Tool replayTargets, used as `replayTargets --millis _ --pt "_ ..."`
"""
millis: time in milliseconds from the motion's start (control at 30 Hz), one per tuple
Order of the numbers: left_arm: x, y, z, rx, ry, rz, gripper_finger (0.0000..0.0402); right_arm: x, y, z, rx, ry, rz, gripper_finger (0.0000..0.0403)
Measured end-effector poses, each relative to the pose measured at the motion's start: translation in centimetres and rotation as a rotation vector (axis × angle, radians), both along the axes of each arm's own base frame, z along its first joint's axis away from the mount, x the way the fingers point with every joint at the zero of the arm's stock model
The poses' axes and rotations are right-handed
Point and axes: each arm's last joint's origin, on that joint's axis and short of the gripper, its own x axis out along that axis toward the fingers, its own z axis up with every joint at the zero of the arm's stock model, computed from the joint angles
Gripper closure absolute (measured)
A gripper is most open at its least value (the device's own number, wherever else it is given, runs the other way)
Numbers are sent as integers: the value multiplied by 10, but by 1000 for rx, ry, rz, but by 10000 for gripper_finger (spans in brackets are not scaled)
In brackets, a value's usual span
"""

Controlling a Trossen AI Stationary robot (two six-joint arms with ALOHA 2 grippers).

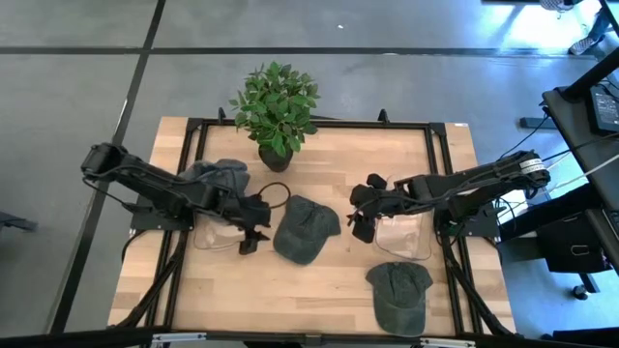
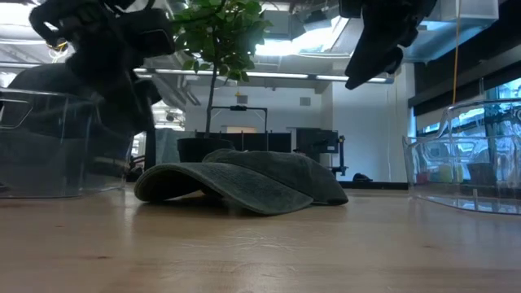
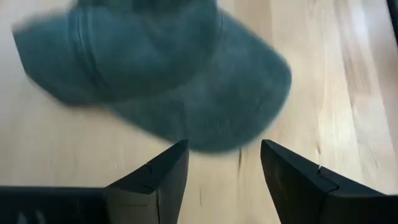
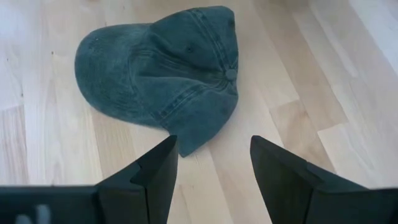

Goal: Pick & Place hat
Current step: Adjust the left transparent bin, then put the bottom black cap into the right transparent bin

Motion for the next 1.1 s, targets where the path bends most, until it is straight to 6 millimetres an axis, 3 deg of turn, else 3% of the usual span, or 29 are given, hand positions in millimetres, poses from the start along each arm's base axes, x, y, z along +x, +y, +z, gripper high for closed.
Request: replayTargets --millis 367,600,800,933,1100 --pt "-22 -12 -9 -70 237 103 204 0 0 0 -11 -2 14 201" --pt "-27 -21 -2 -55 230 102 209 0 0 0 -14 -3 16 201" --pt "-12 -21 36 142 17 24 206 3 3 7 -65 -27 94 201" --pt "3 -23 63 254 -237 -33 207 3 14 15 -161 -35 252 201" --pt "20 -17 83 239 -505 -249 209 -1 32 19 -204 -39 416 201"
